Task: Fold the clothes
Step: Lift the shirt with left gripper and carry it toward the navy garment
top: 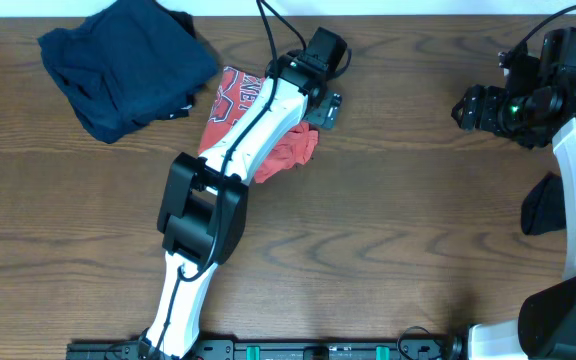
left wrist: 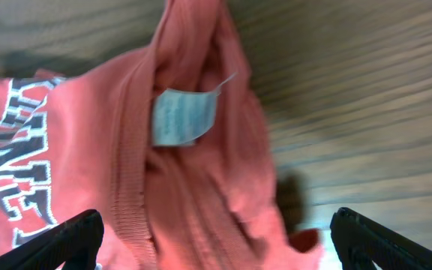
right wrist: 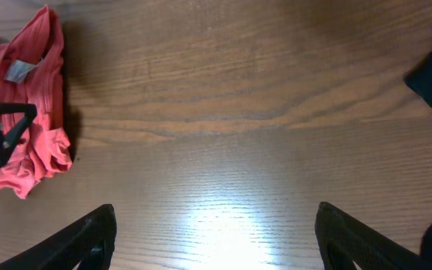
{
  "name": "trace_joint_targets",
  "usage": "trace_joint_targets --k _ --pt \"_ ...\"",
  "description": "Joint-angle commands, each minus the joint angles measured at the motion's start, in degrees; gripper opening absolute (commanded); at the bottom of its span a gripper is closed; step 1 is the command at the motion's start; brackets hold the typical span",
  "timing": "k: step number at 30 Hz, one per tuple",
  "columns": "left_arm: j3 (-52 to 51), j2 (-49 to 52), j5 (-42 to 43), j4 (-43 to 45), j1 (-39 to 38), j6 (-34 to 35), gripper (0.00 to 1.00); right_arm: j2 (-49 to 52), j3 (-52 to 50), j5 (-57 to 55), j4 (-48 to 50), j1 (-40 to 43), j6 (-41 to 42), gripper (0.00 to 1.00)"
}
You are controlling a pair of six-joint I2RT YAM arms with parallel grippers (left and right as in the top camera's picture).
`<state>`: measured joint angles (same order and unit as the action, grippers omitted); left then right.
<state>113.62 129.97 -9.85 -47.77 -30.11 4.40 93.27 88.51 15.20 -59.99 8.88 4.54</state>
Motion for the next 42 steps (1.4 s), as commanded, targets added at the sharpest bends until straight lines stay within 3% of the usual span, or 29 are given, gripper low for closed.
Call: trace_joint_targets --k 1,32,35,36,40,41,42 --pt "1.42 2.49 -4.81 -1.11 0.17 -0.94 0.98 -0.37 0.57 0.02 0.15 0.04 -0.76 0.83" --pt "1.01 8.61 -1.14 -1.49 -0.31 -1.14 0.99 -0.37 0.50 0.02 -1.09 0.04 -1.64 0.83" --pt "0.98 8.61 -1.14 -2.05 -0.33 -1.14 0.75 -0.37 0.50 0.02 -1.14 0.07 -1.64 0.82" --pt "0.98 8.61 -1.14 -2.51 -0.37 -1.14 0.59 -0.37 0.50 0.02 -1.11 0.07 -1.64 0.82" --pt "0.98 8.61 -1.14 -2.97 -0.46 -1.25 0.14 -0.37 0.50 0.00 -1.11 0.07 -1.90 0.82" --pt "0.98 8.59 -1.14 -2.97 -0.46 -1.79 0.06 -0.37 0.50 0.02 -1.11 0.07 -1.88 0.82" --pt "0.98 8.59 -1.16 -2.97 -0.46 -2.16 0.06 -0.37 0.50 0.00 -1.11 0.07 -1.88 0.82"
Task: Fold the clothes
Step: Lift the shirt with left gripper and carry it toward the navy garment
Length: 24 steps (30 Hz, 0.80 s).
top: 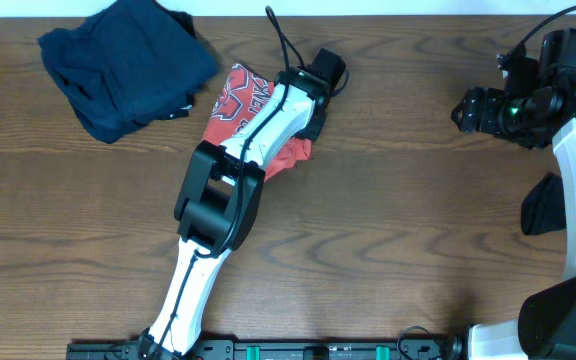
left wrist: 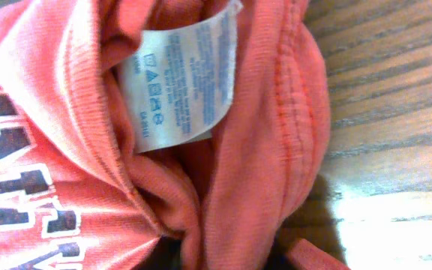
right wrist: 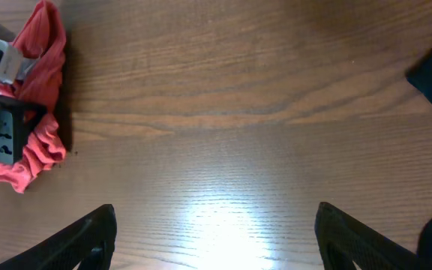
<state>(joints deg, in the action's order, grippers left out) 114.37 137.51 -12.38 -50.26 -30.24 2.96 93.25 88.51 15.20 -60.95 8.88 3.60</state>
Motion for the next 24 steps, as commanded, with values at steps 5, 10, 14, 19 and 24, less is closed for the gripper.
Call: trace_joint_targets --k 5,10,14,19,24 --pt "0.26 0.61 0.94 -1.09 -0.07 -3.21 0.06 -0.35 0.50 0.02 -0.13 0.07 -0.94 0.82" --pt "0.33 -2.67 -5.81 -3.43 0.48 -8.11 0.06 -0.35 0.50 0.02 -0.11 0.07 -1.11 0.82" --pt "0.33 -7.63 -9.38 -4.13 1.33 -8.96 0.06 -0.35 0.50 0.02 0.11 0.07 -1.09 0.82" --pt "0.33 -14.29 -9.33 -3.34 3.21 -8.96 0.06 -0.35 0.50 0.04 0.79 0.04 -1.07 0.82" --pt "0.33 -21.33 -9.33 -2.97 5.42 -8.96 0.06 -0.35 0.50 0.04 1.51 0.04 -1.07 0.82"
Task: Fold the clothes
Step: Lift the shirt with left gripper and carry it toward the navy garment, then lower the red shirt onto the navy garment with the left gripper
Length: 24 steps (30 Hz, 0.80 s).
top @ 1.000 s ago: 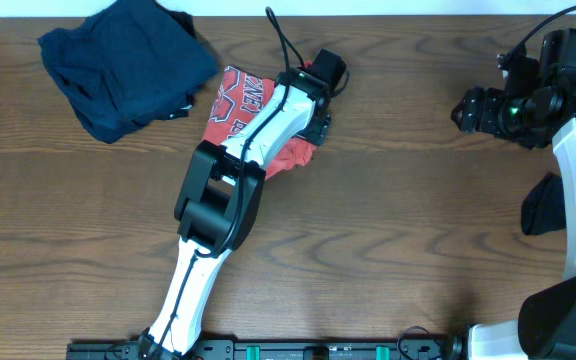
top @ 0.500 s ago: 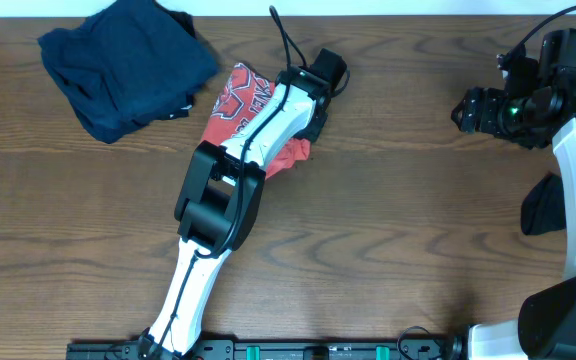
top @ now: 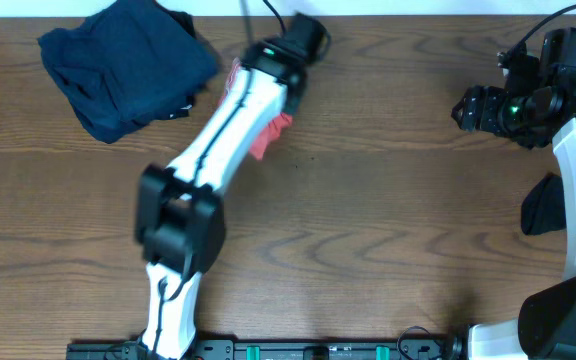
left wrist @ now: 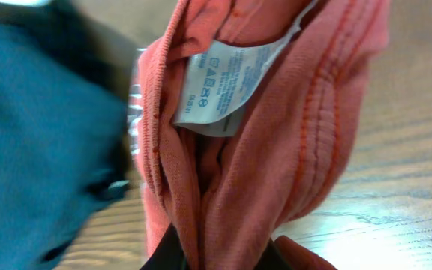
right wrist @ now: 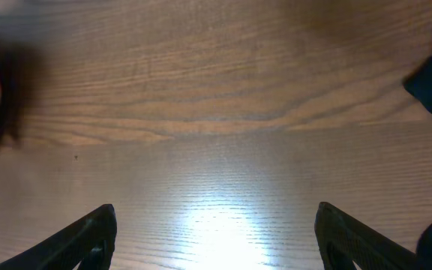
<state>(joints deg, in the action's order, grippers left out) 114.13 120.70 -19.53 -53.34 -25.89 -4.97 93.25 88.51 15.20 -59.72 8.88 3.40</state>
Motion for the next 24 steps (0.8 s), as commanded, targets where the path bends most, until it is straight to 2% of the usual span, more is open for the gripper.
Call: trace_joint_targets --k 1,7,10,17,24 --pt "0.57 -5.86 -2.19 0.11 1.49 -1.03 0.06 -0.35 0.50 0.04 0.37 0.04 -0.87 0.82" --pt "0.57 -12.76 -2.67 2.14 4.31 -4.24 0.06 -0.35 0.50 0.04 0.39 0.04 -0.87 0.82" --pt "0.57 -14.56 -8.22 6.45 6.03 -6.73 0.06 -0.35 0.50 0.04 0.42 0.04 -0.87 0.82" --pt "0.55 -14.80 -18.60 18.21 10.16 -18.53 0.06 -0.35 0.50 0.13 0.37 0.04 -0.83 0.82" --pt "0.55 -13.60 -19.96 23.34 16.44 -18.82 0.06 -0.35 0.50 1.62 0.33 0.04 -0.66 0.82"
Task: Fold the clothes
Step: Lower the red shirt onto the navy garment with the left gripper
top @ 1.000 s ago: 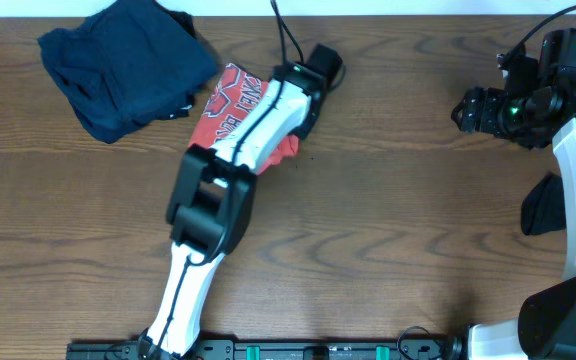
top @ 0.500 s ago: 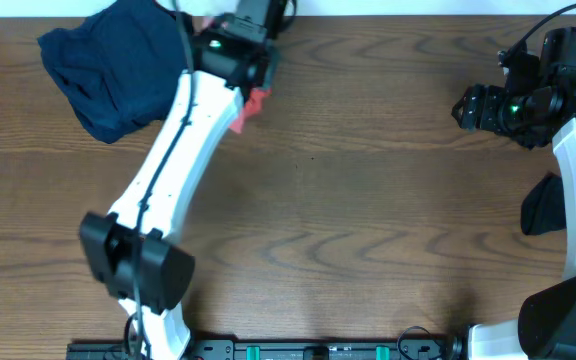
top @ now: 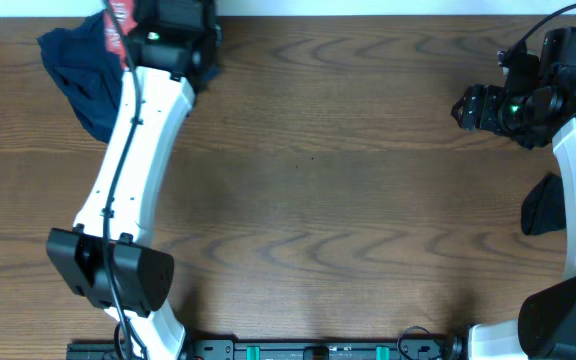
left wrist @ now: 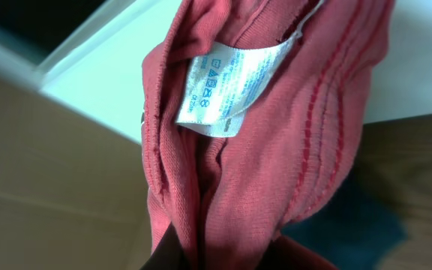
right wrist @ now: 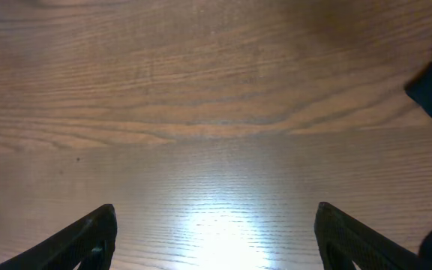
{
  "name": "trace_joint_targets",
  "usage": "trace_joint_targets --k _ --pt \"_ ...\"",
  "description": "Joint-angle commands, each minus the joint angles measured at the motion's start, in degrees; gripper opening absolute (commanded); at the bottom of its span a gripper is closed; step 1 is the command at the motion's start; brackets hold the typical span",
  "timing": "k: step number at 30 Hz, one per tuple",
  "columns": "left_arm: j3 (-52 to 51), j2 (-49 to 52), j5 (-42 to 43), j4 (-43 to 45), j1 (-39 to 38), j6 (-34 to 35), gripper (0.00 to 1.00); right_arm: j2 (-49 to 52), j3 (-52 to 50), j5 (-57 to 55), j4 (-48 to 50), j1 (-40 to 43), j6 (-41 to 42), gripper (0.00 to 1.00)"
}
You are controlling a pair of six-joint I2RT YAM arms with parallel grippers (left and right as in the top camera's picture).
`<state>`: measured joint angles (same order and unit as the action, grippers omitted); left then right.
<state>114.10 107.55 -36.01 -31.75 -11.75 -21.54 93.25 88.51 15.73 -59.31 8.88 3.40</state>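
Note:
My left gripper [left wrist: 216,259] is shut on the bunched collar of a red printed shirt [left wrist: 276,142]; its white care label [left wrist: 235,86] faces the wrist camera. In the overhead view only a strip of the red shirt [top: 118,18] shows at the table's far left edge, beside the left arm's wrist [top: 173,25] and above the dark blue garment [top: 83,65]. My right gripper [right wrist: 214,240] stands open over bare wood at the right, nothing between its fingers.
A dark garment [top: 541,205] lies by the right arm near the table's right edge, its edge also in the right wrist view as dark cloth. The table's far edge and a white border run behind the left wrist.
My left gripper, still shut on the red shirt, has moved from the top middle of the table to the far left corner over the dark blue garment. The right arm has not moved.
The red shirt lay crumpled beside the dark blue garment with my left gripper open above its collar. Then the gripper was down on the collar, then shut on it and lifted toward the back edge. Now the shirt hangs at the far left corner.

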Motion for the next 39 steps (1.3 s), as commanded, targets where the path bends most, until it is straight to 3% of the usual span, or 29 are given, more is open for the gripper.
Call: trace_joint_targets --k 1,7,16,21,25,32,39 --pt "0.57 -0.04 -3.45 2.14 3.10 -3.04 0.06 -0.35 0.50 1.11 -0.13 0.04 -0.66 0.82" --pt "0.57 4.22 3.74 4.15 6.71 -21.00 0.06 -0.35 0.50 1.22 -0.31 0.04 -0.66 0.82" --pt "0.57 12.35 7.08 14.27 8.61 -46.36 0.06 -0.35 0.50 0.98 -0.74 0.04 -0.70 0.82" --pt "0.57 14.21 7.10 25.55 9.20 -54.31 0.06 -0.35 0.50 -0.57 -0.72 0.04 -0.72 0.82" --pt "0.57 14.19 8.61 27.89 10.14 -61.37 0.06 -0.35 0.50 -0.76 -0.46 0.04 -0.70 0.82" --pt "0.55 14.19 21.86 18.95 15.32 -63.58 0.06 -0.35 0.50 -1.86 -0.02 0.04 -0.72 0.82" --pt "0.55 14.19 25.33 19.47 19.23 -63.58 0.06 -0.35 0.50 -1.95 0.00 0.04 -0.66 0.82"
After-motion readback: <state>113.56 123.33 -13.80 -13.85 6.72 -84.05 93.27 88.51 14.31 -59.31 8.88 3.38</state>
